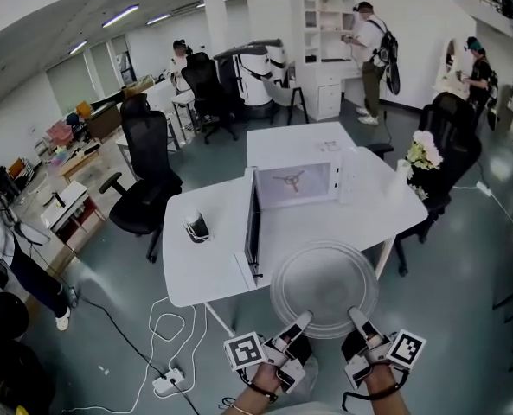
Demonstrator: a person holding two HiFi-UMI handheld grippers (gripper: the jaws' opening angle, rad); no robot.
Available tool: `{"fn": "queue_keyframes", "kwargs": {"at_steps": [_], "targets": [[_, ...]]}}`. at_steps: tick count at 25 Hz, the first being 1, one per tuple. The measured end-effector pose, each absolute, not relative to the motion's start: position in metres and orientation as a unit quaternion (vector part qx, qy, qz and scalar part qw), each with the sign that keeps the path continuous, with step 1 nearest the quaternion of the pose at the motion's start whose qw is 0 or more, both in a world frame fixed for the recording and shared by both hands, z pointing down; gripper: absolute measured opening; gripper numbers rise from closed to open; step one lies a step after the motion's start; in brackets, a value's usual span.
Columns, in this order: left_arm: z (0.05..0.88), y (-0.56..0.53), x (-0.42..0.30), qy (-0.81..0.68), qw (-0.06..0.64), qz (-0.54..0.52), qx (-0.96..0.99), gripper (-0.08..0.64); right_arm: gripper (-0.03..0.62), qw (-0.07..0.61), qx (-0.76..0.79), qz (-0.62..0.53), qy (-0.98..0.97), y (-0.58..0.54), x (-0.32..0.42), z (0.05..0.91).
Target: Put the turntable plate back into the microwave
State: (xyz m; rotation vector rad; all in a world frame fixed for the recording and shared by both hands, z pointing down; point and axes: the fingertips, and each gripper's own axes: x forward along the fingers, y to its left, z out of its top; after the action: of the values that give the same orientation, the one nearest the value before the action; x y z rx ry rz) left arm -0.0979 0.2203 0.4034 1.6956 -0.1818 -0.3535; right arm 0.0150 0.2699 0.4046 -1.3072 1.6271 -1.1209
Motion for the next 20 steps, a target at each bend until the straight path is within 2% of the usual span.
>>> {"fn": "queue_keyframes", "kwargs": {"at_steps": [20], "targets": [[0.414, 0.035, 0.031, -0.111, 0.638, -0.166, 0.743, 0.048, 0.074, 0.348, -0.495, -0.474, 0.639, 0.077, 0.146, 0.417]]}}
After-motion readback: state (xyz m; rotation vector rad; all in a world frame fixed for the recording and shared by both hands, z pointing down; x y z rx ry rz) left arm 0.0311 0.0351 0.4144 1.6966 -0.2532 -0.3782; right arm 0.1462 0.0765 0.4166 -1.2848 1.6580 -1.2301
